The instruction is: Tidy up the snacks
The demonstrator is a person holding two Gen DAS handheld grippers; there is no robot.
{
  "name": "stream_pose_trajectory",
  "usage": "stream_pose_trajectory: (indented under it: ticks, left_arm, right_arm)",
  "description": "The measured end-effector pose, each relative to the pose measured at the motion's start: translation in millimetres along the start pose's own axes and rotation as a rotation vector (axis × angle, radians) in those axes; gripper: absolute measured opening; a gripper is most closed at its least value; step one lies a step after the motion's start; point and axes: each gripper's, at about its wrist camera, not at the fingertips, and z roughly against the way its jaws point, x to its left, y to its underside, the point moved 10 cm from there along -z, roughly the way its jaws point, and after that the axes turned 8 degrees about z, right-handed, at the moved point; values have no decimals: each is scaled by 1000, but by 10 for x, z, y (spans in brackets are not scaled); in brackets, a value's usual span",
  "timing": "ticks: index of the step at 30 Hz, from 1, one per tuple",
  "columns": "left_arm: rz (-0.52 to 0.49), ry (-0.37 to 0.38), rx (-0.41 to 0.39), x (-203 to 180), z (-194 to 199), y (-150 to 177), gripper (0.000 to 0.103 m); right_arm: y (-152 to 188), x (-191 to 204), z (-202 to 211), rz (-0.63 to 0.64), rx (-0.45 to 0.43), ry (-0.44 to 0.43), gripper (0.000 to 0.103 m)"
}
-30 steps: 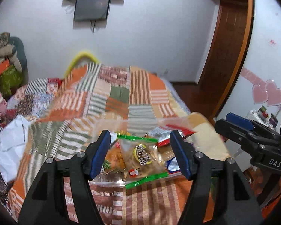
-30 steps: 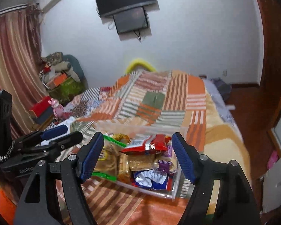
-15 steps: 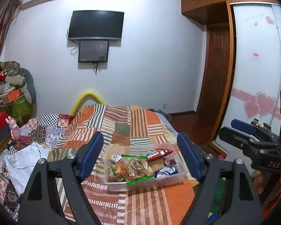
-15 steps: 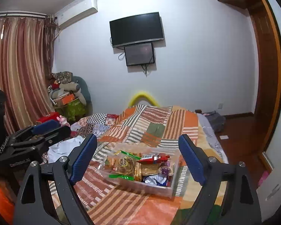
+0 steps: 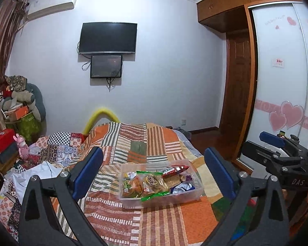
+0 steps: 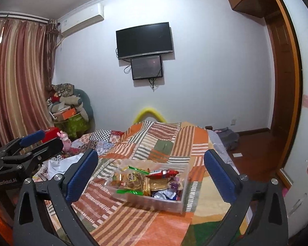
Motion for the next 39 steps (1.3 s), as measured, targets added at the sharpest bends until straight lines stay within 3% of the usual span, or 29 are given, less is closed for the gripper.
stream_pose_trajectory:
  ticks: [39]
  left_arm:
    - [19, 4, 35, 45, -66, 147, 103]
  right_arm:
    - [96, -44, 56, -18, 10, 5, 103]
